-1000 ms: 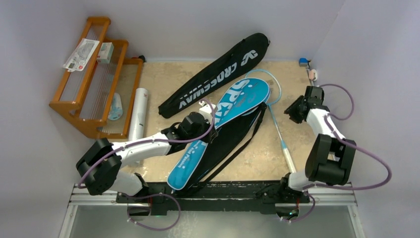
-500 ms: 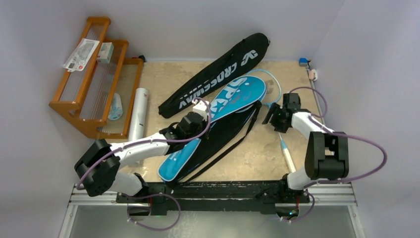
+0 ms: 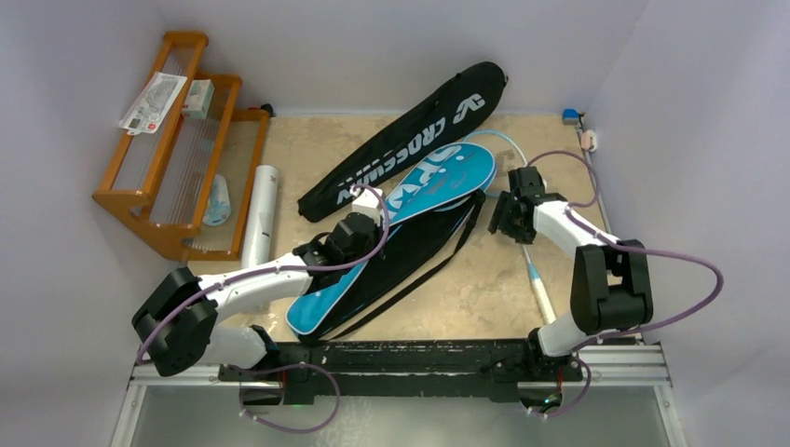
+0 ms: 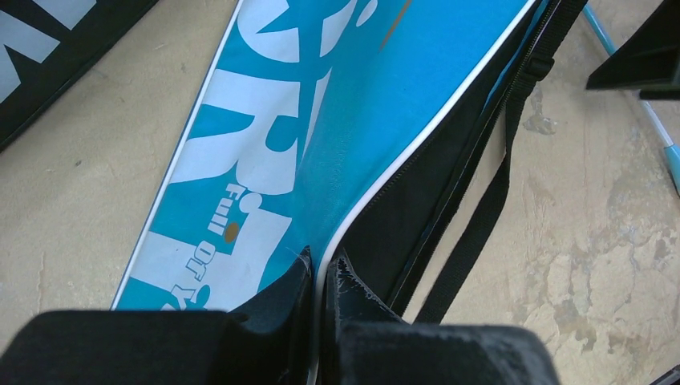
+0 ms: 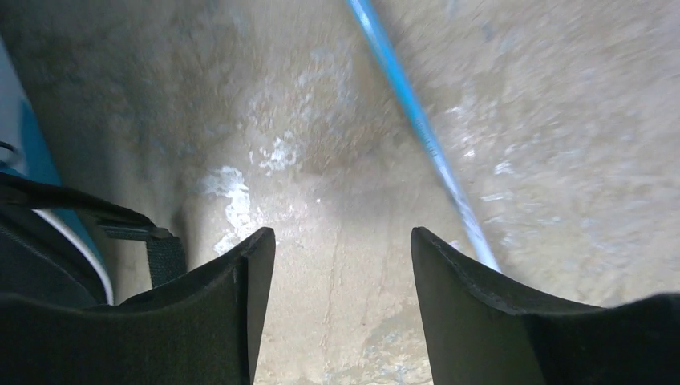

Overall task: Pack up the badminton gear
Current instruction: Pick up the racket from the center of the board.

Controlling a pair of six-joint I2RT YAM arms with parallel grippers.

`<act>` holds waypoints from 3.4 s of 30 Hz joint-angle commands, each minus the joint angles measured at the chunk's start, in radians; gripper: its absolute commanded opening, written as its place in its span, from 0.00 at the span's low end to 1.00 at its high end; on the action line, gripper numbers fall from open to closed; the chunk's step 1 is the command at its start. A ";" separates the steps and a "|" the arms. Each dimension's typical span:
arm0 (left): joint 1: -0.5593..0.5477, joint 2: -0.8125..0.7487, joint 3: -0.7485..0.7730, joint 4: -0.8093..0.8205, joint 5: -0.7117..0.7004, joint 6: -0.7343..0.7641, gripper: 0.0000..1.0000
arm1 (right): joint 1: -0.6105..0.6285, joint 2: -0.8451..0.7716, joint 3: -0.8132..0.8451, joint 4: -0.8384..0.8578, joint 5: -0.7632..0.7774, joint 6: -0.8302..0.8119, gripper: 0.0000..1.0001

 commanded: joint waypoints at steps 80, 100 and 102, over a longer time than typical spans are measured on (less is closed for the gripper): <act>0.006 0.110 0.110 0.033 0.069 0.010 0.00 | -0.051 -0.275 0.164 -0.617 0.095 0.199 0.00; 0.013 0.534 0.737 -0.300 0.064 0.007 0.00 | 0.098 -0.572 0.166 -0.876 0.046 0.157 0.00; 0.023 0.563 0.787 -0.308 0.066 0.007 0.00 | 0.099 -0.588 0.175 -0.900 0.032 0.150 0.00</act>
